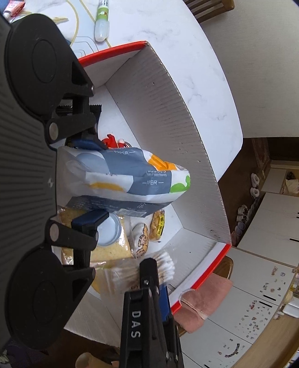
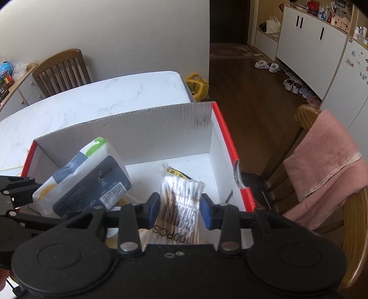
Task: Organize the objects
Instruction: 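Lower both items into the box and open both grippers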
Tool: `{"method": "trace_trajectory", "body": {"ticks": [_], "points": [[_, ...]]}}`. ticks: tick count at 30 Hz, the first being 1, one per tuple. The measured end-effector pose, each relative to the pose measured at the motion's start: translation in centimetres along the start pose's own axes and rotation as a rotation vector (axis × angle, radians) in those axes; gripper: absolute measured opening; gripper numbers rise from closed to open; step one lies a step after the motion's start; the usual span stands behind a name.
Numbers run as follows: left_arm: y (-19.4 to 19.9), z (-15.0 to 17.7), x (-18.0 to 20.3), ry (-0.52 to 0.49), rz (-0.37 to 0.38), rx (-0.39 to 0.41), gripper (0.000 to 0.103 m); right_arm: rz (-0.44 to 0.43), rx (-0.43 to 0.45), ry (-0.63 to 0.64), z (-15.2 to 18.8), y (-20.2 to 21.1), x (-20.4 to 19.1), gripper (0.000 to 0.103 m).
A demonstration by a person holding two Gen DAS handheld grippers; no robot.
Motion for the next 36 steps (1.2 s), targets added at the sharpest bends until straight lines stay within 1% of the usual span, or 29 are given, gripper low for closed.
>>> {"method": "trace_trajectory", "body": {"ticks": [2,4,5,6,7,8,9,12,15,17,21,22,23,27,31,36], "points": [[0.1,0.1,0.0,-0.008,-0.006,0.0,0.062,0.0,0.002,-0.004,0.1,0.1,0.2,0.04],[0.2,0.3,0.0,-0.01,-0.015,0.001,0.063,0.0,0.002,-0.003,0.2,0.2,0.3,0.041],[0.3,0.4,0.0,-0.01,-0.016,0.001,0.063,0.001,0.002,-0.001,0.3,0.2,0.3,0.043],[0.4,0.4,0.0,-0.009,-0.015,0.001,0.063,0.003,0.003,0.0,0.4,0.3,0.4,0.046],[0.4,0.5,0.0,-0.009,-0.014,0.002,0.064,0.003,0.006,-0.001,0.4,0.4,0.5,0.054],[0.5,0.6,0.1,-0.012,-0.016,0.003,0.064,0.005,0.013,-0.003,0.4,0.6,0.4,0.06],[0.6,0.7,0.1,-0.02,-0.017,0.004,0.064,0.002,0.02,-0.004,0.4,0.8,0.4,0.062],[0.9,0.9,0.4,-0.03,-0.021,0.007,0.064,-0.007,0.021,0.0,0.7,1.1,0.4,0.062],[1.4,1.1,0.6,-0.018,-0.019,0.013,0.065,-0.012,0.024,0.004,0.9,1.6,0.3,0.062],[2.0,1.2,0.6,-0.01,-0.016,0.018,0.075,-0.015,0.026,0.007,1.1,1.9,0.3,0.062],[3.1,1.6,0.7,-0.008,-0.004,0.032,0.079,-0.027,0.032,0.007,1.5,2.6,0.2,0.064],[3.4,1.7,0.8,-0.008,0.0,0.033,0.083,-0.028,0.034,0.007,1.6,2.8,0.2,0.067],[3.6,1.8,0.8,-0.008,0.002,0.035,0.084,-0.028,0.04,0.006,1.8,3.0,0.3,0.072],[4.6,2.2,0.9,-0.015,0.005,0.046,0.085,-0.042,0.052,0.0,2.2,3.8,0.4,0.073],[5.9,2.5,1.3,-0.005,0.03,0.069,0.085,-0.06,0.065,0.001,2.5,4.8,0.2,0.075],[8.1,3.0,1.7,-0.009,0.046,0.114,0.085,-0.082,0.084,0.02,2.9,6.4,-0.6,0.076]]}}
Point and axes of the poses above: each gripper's, at about its wrist camera, not at the fingertips, and y roughly against the way its jaws point, x to its right, z to its underside, the point moved 10 cm from there along -y, roughly the way its jaws point, and after that the axes turned 1 degree about -x, right-handed, at the moved point
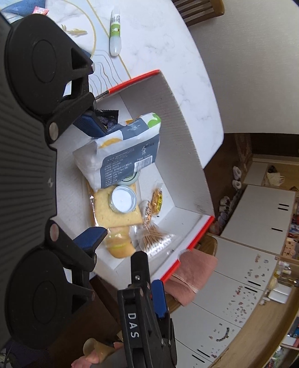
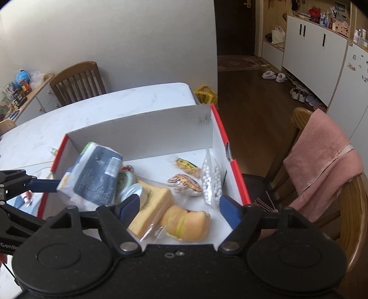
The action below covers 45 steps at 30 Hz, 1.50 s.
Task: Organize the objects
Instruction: 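Lower both items into the box and open both grippers, then withdraw both grippers back toward the glue pen and pink tube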
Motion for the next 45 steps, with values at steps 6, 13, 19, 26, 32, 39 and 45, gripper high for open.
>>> {"method": "trace_trajectory", "body": {"ticks": [6,13,19,26,32,39,45], "points": [[3.0,0.1,-0.3,0.016,0.024,0.06,0.085,-0.022,0.031,0.065,0.2,1.9,-2.2,0.082],[6.5,0.9,-2.1,0.081,0.075,0.114,0.085,-0.07,0.056,0.105,0.4,3.9,-5.4,0.089],[8.8,2.3,-5.3,0.135,0.08,0.141,0.085,-0.092,0.083,0.138,0.3,5.1,-8.8,0.1],[11.0,3.9,-10.1,0.178,0.049,0.156,0.093,-0.11,0.085,0.174,0.5,4.9,-13.2,0.102],[12.2,5.8,-14.4,0.18,0.015,0.154,0.102,-0.12,0.081,0.207,0.4,3.8,-17.3,0.102],[12.2,8.9,-20.5,0.217,-0.043,0.135,0.102,-0.145,0.063,0.237,-0.6,1.4,-22.3,0.102],[11.7,10.9,-25.1,0.21,-0.14,0.142,0.102,-0.156,0.04,0.252,-1.3,-1.4,-25.8,0.102]]}}
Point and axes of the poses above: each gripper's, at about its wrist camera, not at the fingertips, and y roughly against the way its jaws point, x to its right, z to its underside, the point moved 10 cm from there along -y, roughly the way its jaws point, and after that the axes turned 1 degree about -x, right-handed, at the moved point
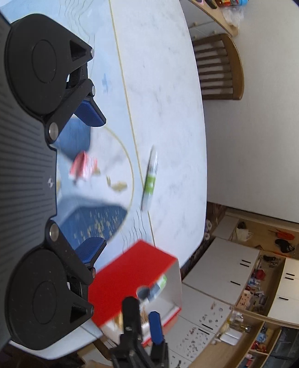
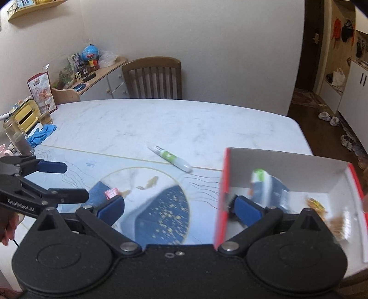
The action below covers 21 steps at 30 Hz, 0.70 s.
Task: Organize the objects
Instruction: 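Withdraw both grippers back toward the glue pen and pink tube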
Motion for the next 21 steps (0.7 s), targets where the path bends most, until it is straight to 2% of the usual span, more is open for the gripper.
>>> {"method": "trace_trajectory", "body": {"ticks": [8,16,21], "points": [[-2.9,2.0,-2.1,-0.035,0.025,-0.04,0.102,0.01,-0.037,0.012,-2.0,-4.8,-2.8,0.102],[-6.0,3.4,-1.3,-0.15,0.048,-0.05,0.102,0.035,-0.077,0.003,-4.0,-9.9,-3.2,0.102],[-7.7,4.0,-0.6,-0.203,0.064,-0.06,0.102,0.072,-0.108,0.039,-4.3,-12.9,-3.4,0.102]]}}
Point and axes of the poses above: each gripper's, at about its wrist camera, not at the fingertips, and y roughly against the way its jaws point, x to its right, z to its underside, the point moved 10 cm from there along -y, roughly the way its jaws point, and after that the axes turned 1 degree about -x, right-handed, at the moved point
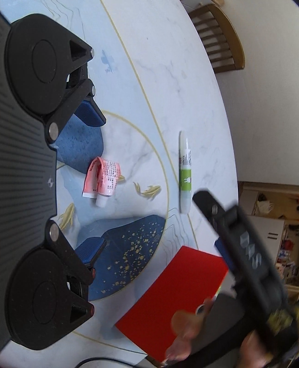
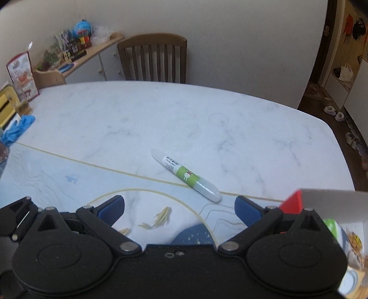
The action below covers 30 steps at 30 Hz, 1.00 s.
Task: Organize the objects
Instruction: 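Withdraw both grippers back toward the glue pen and pink tube, then grasp the pink-labelled tube with the left gripper while the right grasps the glue pen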
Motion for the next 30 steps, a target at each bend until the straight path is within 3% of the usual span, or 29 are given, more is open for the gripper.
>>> {"method": "trace_trajectory", "body": {"ticks": [10,22,27,30], "points": [[-2.0,-0.2,0.4,-0.029,0.014,0.026,0.102,0.007,-0.093,0.055,-1.4,-5.9,0.7,0.099],[-3.3,0.1,-0.6,-0.023,0.0,0.038,0.102,-0.03,-0.169,0.074,-1.1,-9.3,0.8,0.078],[-3.4,0.1,-0.6,-0.027,0.009,0.047,0.101,-0.033,-0.17,0.089,-1.2,-9.5,0.7,0.073],[-3.4,0.0,-0.5,-0.039,0.013,0.053,0.099,-0.037,-0.165,0.102,-1.3,-9.3,0.4,0.06]]}}
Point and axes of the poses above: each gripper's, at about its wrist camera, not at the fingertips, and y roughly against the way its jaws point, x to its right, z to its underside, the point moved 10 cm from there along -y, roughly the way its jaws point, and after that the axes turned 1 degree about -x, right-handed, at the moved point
